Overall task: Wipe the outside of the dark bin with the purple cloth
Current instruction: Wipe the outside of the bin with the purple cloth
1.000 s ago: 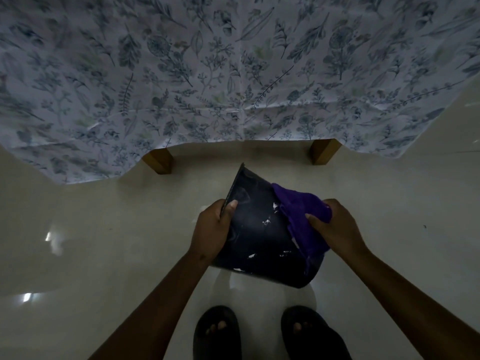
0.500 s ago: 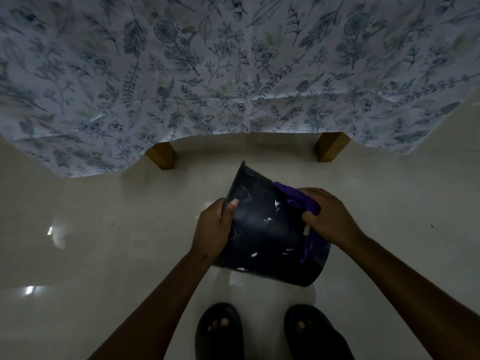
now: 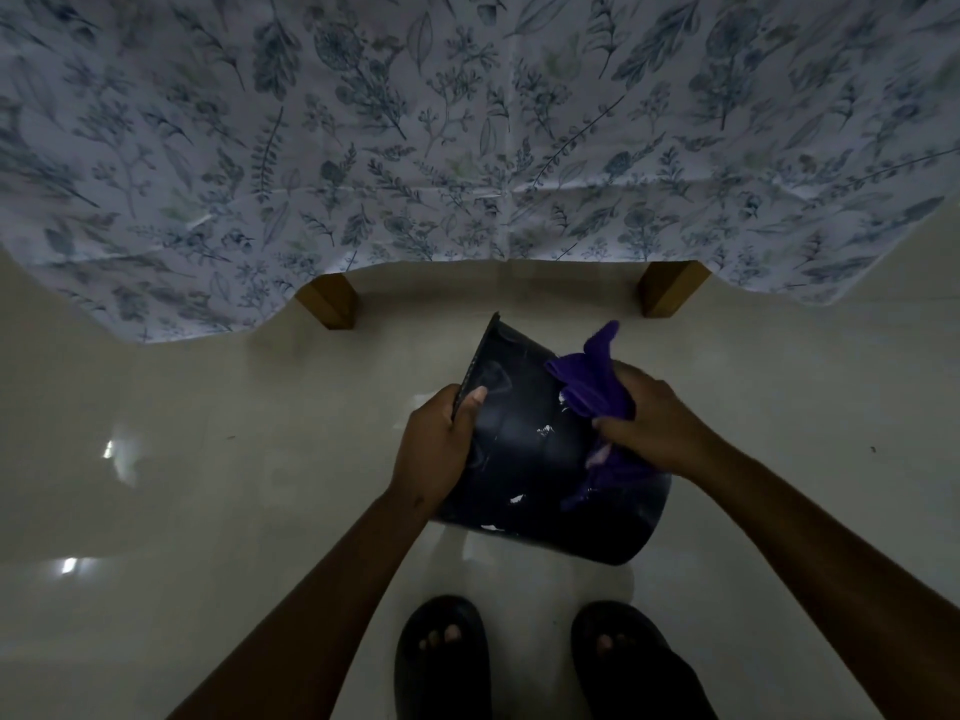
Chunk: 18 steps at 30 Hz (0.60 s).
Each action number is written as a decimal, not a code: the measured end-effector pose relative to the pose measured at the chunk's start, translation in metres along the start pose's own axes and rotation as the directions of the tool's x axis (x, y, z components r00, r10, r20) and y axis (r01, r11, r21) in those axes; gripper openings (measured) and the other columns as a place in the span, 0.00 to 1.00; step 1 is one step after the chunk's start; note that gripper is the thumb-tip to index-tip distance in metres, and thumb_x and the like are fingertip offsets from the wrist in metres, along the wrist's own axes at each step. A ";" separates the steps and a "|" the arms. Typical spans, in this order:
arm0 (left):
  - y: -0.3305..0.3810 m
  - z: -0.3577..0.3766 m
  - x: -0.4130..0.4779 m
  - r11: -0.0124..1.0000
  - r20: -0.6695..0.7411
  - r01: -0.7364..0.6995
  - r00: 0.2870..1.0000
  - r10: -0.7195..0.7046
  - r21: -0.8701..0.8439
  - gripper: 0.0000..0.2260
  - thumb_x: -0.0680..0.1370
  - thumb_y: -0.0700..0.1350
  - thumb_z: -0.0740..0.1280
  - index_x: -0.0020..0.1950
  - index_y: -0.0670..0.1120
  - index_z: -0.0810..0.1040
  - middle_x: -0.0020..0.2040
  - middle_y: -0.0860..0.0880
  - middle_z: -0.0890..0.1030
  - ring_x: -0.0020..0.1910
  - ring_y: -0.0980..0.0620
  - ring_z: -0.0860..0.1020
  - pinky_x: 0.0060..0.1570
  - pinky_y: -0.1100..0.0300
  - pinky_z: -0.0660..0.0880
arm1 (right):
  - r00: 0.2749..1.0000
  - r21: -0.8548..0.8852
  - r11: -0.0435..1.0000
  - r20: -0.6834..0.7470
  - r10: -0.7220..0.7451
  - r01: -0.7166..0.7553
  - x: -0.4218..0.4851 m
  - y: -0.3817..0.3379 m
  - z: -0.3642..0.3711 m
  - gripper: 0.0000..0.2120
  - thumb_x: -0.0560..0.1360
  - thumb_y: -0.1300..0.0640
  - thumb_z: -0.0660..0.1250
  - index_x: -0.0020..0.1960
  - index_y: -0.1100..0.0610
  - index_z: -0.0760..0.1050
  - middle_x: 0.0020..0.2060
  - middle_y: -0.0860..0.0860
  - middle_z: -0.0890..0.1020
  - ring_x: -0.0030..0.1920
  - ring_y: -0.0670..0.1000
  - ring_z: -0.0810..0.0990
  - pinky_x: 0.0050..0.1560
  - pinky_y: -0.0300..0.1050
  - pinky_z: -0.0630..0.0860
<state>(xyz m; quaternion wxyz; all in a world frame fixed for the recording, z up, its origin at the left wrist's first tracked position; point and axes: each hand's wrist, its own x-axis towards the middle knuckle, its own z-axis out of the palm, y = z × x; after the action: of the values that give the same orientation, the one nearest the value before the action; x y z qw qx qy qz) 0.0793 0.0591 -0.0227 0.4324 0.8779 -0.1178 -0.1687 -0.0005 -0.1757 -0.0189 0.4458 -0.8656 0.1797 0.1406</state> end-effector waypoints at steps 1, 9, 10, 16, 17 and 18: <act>0.000 0.000 0.000 1.000 0.000 0.002 1.000 -0.002 -0.001 0.13 0.82 0.52 0.58 0.37 0.54 0.70 0.34 0.54 0.76 0.35 0.58 0.75 0.36 0.68 0.70 | 0.999 -0.112 0.992 0.019 -0.049 0.051 -0.001 0.006 0.006 0.30 0.67 0.48 0.68 0.66 0.54 0.69 0.57 0.54 0.78 0.50 0.53 0.78 0.48 0.41 0.72; -0.004 -0.001 -0.001 1.000 0.015 -0.002 1.000 0.001 0.017 0.12 0.82 0.52 0.58 0.43 0.49 0.73 0.36 0.55 0.77 0.36 0.59 0.76 0.35 0.70 0.70 | 0.945 -0.503 0.845 -0.147 -0.293 0.184 -0.015 0.017 0.017 0.32 0.68 0.46 0.60 0.71 0.53 0.70 0.66 0.53 0.76 0.66 0.61 0.71 0.65 0.58 0.66; -0.003 -0.001 -0.001 1.000 0.017 -0.002 1.000 0.001 0.019 0.12 0.82 0.52 0.58 0.43 0.48 0.74 0.36 0.55 0.77 0.36 0.59 0.76 0.36 0.70 0.70 | 0.934 -0.472 0.856 -0.163 -0.319 0.210 -0.015 0.021 0.022 0.29 0.69 0.50 0.62 0.70 0.55 0.71 0.67 0.54 0.76 0.70 0.60 0.68 0.69 0.59 0.62; -0.012 -0.002 -0.007 1.000 0.034 -0.011 0.999 0.011 0.018 0.11 0.82 0.52 0.58 0.44 0.49 0.74 0.36 0.56 0.76 0.36 0.61 0.75 0.37 0.71 0.70 | 0.920 -0.314 0.884 -0.071 -0.385 0.345 -0.003 0.010 0.050 0.28 0.80 0.51 0.58 0.77 0.51 0.54 0.77 0.45 0.56 0.77 0.45 0.51 0.76 0.45 0.52; -0.013 -0.002 -0.008 1.000 0.039 -0.012 0.999 0.012 0.011 0.12 0.82 0.53 0.57 0.45 0.48 0.74 0.37 0.55 0.77 0.37 0.60 0.76 0.38 0.70 0.71 | 0.919 -0.317 0.882 -0.069 -0.387 0.348 0.003 0.006 0.050 0.26 0.81 0.50 0.56 0.77 0.49 0.53 0.77 0.45 0.56 0.77 0.45 0.52 0.75 0.44 0.52; -0.014 -0.002 -0.010 1.000 0.043 -0.012 0.999 0.012 0.006 0.13 0.82 0.53 0.57 0.46 0.47 0.75 0.38 0.54 0.78 0.38 0.58 0.77 0.40 0.66 0.73 | 0.932 -0.287 0.904 -0.083 -0.353 0.317 0.012 0.004 0.049 0.25 0.82 0.50 0.55 0.77 0.49 0.55 0.77 0.47 0.59 0.77 0.47 0.55 0.75 0.45 0.55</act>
<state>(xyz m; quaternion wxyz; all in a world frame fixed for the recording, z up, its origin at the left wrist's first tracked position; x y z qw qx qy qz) 0.0720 0.0722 -0.0311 0.4279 0.8748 -0.1329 -0.1844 0.0045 -0.1399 -0.0538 0.3286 -0.9434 0.0365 0.0269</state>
